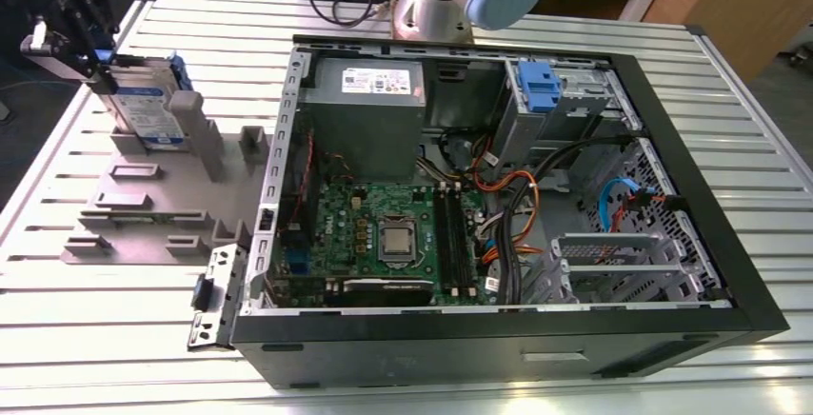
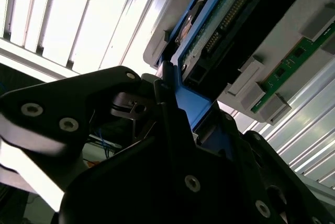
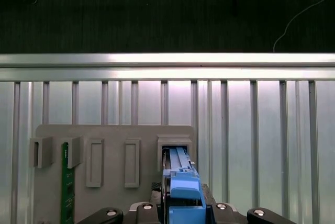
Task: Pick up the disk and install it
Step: 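Pick up the disk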
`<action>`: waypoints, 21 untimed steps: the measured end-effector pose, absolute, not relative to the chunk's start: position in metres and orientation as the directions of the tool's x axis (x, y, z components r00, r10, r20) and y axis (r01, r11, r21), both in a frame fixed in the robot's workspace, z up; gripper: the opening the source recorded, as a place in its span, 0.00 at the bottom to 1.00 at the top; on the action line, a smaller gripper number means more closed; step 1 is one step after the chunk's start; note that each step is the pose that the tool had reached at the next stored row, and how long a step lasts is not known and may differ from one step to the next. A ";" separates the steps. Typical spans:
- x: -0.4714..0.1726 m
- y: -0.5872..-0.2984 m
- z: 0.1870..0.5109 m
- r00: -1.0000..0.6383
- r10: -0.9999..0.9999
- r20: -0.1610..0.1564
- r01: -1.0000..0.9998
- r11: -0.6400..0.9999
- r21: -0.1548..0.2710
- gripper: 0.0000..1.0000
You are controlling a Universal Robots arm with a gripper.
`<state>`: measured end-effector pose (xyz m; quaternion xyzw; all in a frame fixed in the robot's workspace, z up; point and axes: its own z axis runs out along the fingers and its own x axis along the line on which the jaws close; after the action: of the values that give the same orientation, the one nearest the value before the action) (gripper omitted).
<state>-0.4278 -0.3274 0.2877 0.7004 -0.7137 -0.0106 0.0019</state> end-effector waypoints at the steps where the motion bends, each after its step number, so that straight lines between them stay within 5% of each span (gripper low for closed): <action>1: -0.428 -0.327 0.288 -0.019 -1.000 -0.012 -1.000 0.019 0.018 0.36; 21: -0.428 -0.327 0.297 -0.019 -1.000 -0.012 -1.000 0.019 0.018 0.36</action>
<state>-0.4278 -0.3274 0.2972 0.7004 -0.7136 -0.0107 0.0018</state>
